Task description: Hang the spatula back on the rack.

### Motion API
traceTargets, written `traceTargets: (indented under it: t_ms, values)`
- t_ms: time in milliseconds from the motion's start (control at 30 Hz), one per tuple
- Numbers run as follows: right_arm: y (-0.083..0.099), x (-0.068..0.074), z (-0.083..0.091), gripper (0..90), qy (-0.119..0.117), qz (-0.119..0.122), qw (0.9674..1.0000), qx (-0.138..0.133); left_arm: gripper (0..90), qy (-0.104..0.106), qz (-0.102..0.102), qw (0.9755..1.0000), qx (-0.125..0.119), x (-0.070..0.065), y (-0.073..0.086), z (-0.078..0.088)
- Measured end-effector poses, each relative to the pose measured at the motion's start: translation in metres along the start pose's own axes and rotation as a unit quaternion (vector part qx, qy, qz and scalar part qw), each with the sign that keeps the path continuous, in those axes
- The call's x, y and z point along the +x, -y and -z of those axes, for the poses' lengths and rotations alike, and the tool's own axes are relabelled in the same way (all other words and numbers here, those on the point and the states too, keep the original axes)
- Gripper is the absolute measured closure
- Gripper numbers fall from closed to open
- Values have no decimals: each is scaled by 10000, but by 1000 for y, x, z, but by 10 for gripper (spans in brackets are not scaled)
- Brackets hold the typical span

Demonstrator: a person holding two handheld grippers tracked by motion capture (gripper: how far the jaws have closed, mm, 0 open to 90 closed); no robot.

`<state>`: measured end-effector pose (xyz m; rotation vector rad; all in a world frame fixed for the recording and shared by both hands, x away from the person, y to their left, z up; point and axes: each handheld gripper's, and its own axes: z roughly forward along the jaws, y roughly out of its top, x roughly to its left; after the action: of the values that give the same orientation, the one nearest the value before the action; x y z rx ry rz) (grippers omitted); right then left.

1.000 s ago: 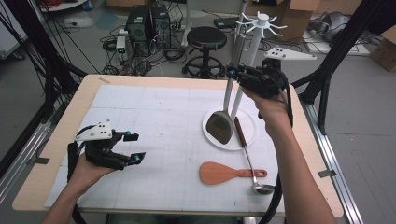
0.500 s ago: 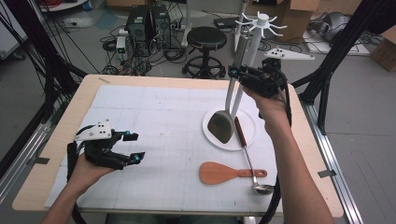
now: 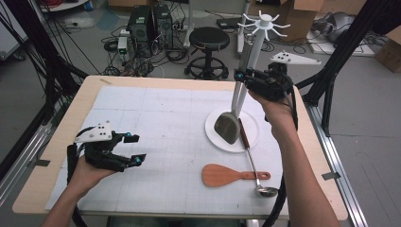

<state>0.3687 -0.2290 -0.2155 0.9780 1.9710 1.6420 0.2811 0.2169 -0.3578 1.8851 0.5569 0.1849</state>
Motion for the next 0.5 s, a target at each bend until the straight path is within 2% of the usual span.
traceTargets:
  t_ms: [233,400,500]
  values:
    - [-2,-1,7,618,-54,45,10000,-70,265,5,-11,10000,3,0,0,0]
    - [-4,-3,15,516,-59,102,9998,-138,265,-8,-2,10000,-6,1,0,1]
    - [-5,-4,19,492,-85,115,9998,-134,265,-19,-3,10000,2,1,1,1]
